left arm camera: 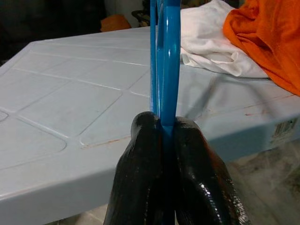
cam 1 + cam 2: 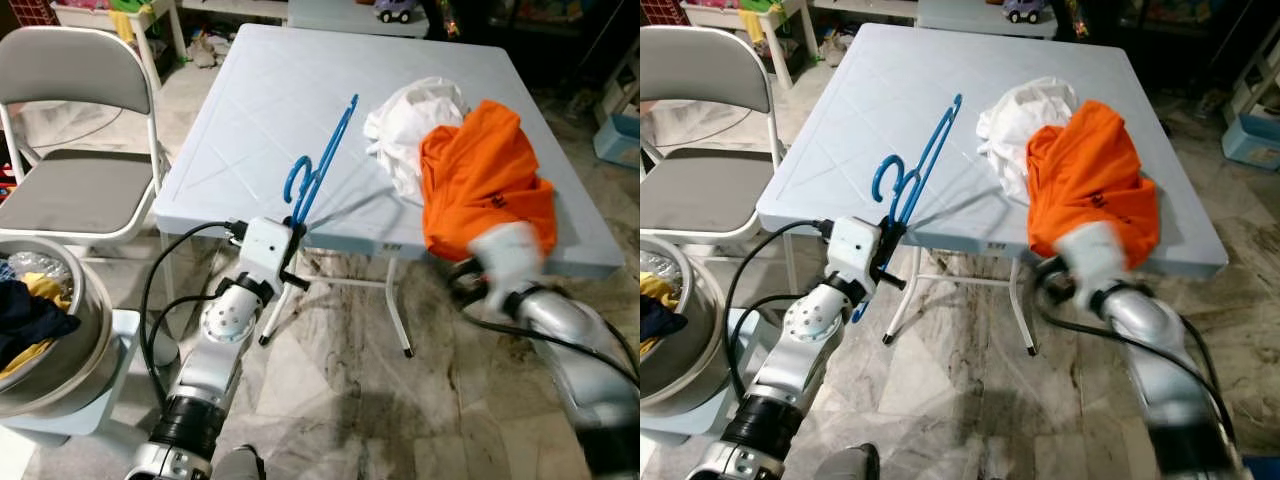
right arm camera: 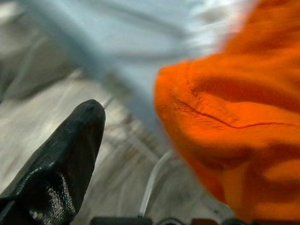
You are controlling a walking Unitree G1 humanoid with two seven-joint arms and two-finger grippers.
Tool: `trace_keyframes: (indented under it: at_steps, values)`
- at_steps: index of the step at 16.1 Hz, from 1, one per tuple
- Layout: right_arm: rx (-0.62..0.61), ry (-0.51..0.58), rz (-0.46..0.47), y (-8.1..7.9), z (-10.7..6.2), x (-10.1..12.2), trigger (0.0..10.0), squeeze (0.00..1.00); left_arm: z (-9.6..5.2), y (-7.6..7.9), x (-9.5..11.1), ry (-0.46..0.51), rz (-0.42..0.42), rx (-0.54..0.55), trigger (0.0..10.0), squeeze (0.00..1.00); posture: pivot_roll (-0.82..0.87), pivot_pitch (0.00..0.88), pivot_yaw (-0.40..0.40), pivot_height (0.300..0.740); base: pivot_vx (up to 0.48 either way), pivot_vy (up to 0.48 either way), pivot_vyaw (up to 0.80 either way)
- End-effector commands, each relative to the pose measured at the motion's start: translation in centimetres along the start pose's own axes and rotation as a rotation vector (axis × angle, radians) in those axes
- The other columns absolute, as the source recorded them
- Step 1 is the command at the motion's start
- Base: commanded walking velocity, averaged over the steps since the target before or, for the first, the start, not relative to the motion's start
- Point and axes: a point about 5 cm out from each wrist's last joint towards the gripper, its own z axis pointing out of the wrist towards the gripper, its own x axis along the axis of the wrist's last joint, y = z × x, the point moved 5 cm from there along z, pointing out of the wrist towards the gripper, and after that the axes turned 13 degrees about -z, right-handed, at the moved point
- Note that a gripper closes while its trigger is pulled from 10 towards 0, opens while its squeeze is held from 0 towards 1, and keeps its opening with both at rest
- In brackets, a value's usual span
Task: Hang hanger
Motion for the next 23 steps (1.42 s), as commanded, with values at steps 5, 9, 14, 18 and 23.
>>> trace_keyframes:
  at_steps: [5, 9, 14, 18, 23]
  values:
    - [-0.825, 0.5, -0.022, 21.8, -3.7, 18.3, 10.0, 0.0, 0.2, 0.8, -0.7, -0.01, -0.019, 0.014, 10.0, 0.0, 0.21, 0.093, -0.135, 0.74, 0.0, 0.0, 0.0]
    - [-0.216, 0.112, -0.119, 10.8, 3.9, 7.3, 10.0, 0.0, -0.3, 0.7, -1.1, -0.014, -0.024, 0.036, 10.0, 0.0, 0.22, 0.1, -0.151, 0.74, 0.0, 0.0, 0.0]
    - [0.057, 0.049, 0.044, 5.8, 2.5, 2.1, 10.0, 0.0, -0.1, 1.0, -1.2, -0.026, -0.023, 0.008, 10.0, 0.0, 0.19, 0.099, -0.134, 0.74, 0.0, 0.0, 0.0]
    - [0.104, 0.114, 0.192, 4.4, 2.1, 2.5, 10.0, 0.0, 0.0, 1.3, -1.2, -0.027, -0.027, 0.0, 10.0, 0.0, 0.19, 0.093, -0.133, 0.74, 0.0, 0.0, 0.0]
    - [0.148, 0.086, 0.321, 1.4, 0.8, 1.1, 10.0, 0.0, 0.0, 0.9, -1.2, -0.025, -0.024, 0.015, 10.0, 0.0, 0.21, 0.093, -0.139, 0.74, 0.0, 0.0, 0.0]
